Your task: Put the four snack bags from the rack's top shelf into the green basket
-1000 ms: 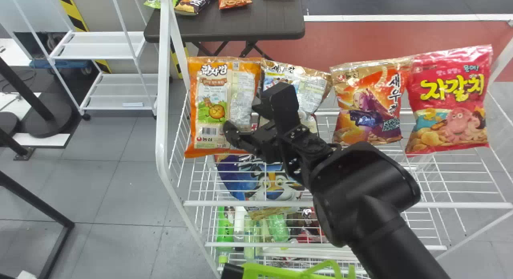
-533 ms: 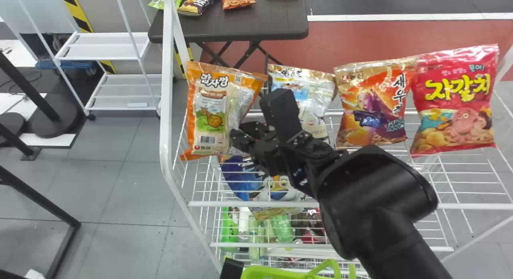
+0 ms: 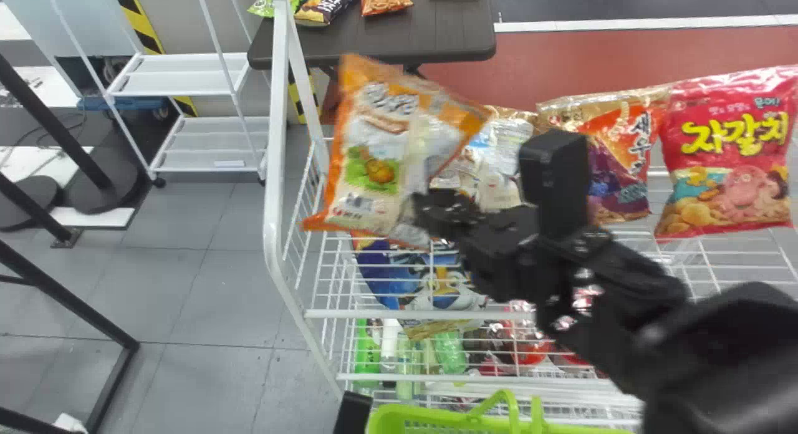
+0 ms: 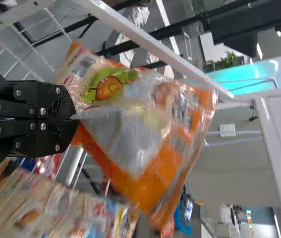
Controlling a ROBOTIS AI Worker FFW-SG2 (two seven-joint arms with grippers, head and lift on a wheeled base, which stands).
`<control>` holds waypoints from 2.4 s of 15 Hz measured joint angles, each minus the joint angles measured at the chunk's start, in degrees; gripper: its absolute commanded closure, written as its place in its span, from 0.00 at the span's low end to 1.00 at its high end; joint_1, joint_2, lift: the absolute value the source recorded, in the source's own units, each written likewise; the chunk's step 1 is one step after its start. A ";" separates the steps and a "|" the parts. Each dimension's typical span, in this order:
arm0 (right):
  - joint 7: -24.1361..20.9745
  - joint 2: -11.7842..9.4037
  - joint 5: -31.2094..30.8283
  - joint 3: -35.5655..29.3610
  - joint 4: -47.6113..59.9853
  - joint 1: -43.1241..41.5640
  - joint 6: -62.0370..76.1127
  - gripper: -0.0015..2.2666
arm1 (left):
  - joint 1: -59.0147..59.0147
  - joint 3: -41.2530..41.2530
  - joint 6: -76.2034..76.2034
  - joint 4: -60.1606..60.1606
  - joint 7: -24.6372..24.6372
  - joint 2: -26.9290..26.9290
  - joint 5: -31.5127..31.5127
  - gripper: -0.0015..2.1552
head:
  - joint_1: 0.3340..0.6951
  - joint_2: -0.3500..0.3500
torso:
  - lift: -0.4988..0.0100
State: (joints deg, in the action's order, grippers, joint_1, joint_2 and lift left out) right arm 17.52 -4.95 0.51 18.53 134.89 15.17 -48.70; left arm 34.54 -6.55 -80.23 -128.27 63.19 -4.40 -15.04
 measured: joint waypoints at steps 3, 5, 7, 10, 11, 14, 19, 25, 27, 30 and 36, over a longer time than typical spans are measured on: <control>5.56 -2.82 3.36 -14.29 13.91 13.66 -0.80 0.99 | -0.16 0.90 0.57 0.15 0.02 0.01 0.27 0.99 | 1.00 0.18 | 0.98; 11.29 -2.49 8.58 -28.00 21.62 24.29 -2.64 0.99 | -0.47 1.52 1.02 0.77 -0.30 0.14 0.38 0.99 | 1.00 0.00 | 0.98; 19.67 0.21 13.11 -39.70 25.25 30.63 -8.67 0.99 | -0.79 2.01 1.79 1.29 -1.09 0.34 0.61 1.00 | 1.00 0.00 | 0.98; 30.48 3.54 15.69 -51.02 26.55 30.94 -26.84 0.99 | -0.59 3.07 2.60 1.53 -1.65 0.88 0.71 1.00 | 1.00 0.00 | 0.98; 31.76 3.20 15.64 -52.73 26.60 30.56 -31.92 0.99 | -0.30 3.42 2.83 1.53 -1.59 1.30 0.71 1.00 | 1.00 0.00 | 0.98; 32.22 0.56 13.06 -52.61 24.35 31.49 -40.28 0.99 | -0.09 3.60 3.25 1.26 -1.40 1.73 0.71 1.00 | 1.00 0.00 | 0.98; 31.05 -4.10 1.22 -36.13 15.26 32.84 -37.73 0.99 | 0.55 3.64 3.27 0.21 -0.99 1.76 0.71 1.00 | 1.00 0.00 | 0.98; 24.17 -7.03 -8.42 -14.59 9.77 31.87 -32.57 0.92 | 1.85 3.22 3.53 -0.86 -0.68 1.76 0.71 1.00 | 1.00 0.00 | 0.98; 22.65 -7.23 -8.86 -12.23 6.37 30.63 -29.99 0.25 | 2.00 3.21 3.62 -0.91 -0.54 1.76 0.71 1.00 | 1.00 0.00 | 0.98; 20.98 -7.22 -8.42 -12.54 4.16 30.38 -23.86 0.01 | 2.04 3.11 3.77 -0.93 -0.50 1.76 0.71 1.00 | 1.00 0.00 | 0.98; 21.02 -6.54 -4.14 -20.40 5.74 32.84 -4.82 0.02 | 2.35 3.12 3.80 -1.01 -0.53 1.74 0.77 1.00 | 1.00 0.00 | 0.98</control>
State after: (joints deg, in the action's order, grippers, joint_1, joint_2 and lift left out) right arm 38.54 -11.48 -3.62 -1.87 140.63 48.01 -53.52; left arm 36.88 -3.43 -76.42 -129.29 62.66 -2.66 -14.26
